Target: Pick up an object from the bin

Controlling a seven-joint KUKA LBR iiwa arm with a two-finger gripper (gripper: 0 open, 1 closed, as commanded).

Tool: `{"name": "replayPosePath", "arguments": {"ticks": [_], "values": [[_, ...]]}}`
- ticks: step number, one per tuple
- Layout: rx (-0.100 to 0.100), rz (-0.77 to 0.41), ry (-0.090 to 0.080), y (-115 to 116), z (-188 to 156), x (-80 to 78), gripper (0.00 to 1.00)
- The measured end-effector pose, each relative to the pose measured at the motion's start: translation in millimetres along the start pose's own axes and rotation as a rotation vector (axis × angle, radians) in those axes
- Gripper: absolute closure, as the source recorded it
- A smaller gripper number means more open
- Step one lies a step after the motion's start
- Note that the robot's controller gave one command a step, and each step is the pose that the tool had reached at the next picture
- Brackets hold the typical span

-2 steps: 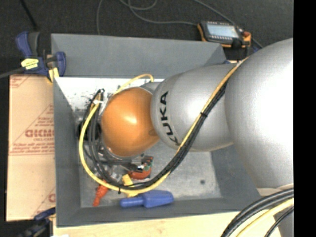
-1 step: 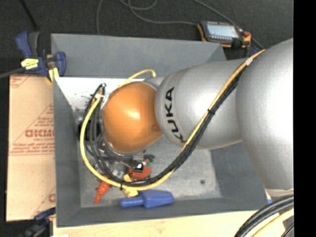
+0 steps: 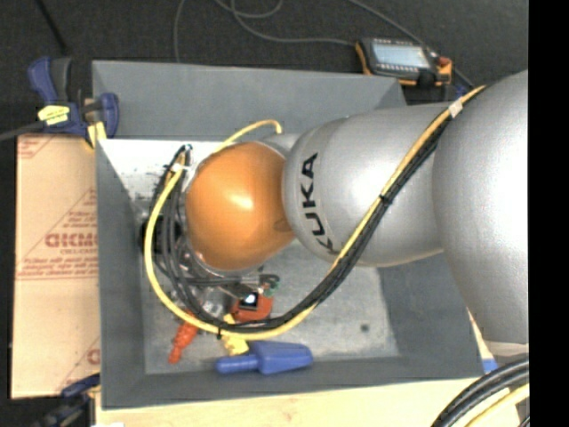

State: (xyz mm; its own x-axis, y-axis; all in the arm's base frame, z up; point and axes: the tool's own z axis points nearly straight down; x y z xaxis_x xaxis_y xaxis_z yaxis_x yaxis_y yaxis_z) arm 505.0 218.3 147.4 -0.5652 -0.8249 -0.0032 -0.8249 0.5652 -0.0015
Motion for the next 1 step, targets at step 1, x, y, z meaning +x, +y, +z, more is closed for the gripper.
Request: {"name": "replayPosePath", "arguments": {"ticks": [1], "values": [[-0.001, 0.001, 0.001, 0.1, -2.4, 0.2, 1.0]]}}
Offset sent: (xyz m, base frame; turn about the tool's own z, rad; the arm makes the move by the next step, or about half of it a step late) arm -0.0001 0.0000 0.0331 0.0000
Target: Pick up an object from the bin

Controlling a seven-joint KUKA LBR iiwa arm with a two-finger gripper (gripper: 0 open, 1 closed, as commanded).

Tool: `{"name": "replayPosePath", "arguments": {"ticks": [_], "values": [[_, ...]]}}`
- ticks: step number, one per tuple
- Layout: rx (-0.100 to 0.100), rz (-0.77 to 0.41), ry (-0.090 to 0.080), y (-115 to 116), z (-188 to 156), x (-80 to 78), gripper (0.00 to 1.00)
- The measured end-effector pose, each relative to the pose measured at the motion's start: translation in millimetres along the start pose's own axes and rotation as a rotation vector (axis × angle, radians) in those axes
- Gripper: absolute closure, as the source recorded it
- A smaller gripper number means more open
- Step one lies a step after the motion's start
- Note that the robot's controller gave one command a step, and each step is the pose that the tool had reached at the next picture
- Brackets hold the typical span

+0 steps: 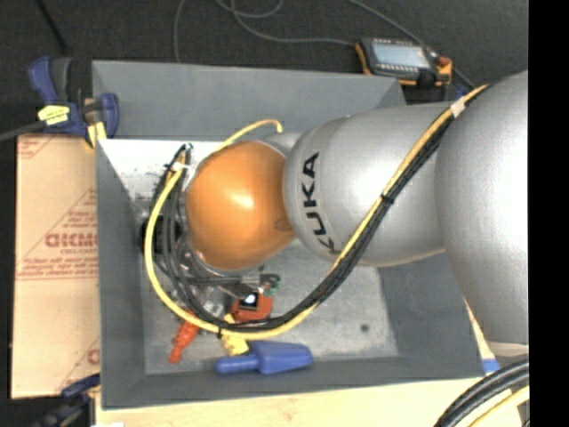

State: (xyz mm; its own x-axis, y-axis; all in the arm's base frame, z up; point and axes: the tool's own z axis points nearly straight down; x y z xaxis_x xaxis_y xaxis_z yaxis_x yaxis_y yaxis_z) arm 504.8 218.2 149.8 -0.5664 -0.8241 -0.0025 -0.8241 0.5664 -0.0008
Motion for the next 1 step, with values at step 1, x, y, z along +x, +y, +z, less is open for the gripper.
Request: {"name": "replayPosePath", "arguments": {"ticks": [1], "values": [[-0.002, 0.002, 0.004, 0.3, -5.7, 0.6, 1.0]]}}
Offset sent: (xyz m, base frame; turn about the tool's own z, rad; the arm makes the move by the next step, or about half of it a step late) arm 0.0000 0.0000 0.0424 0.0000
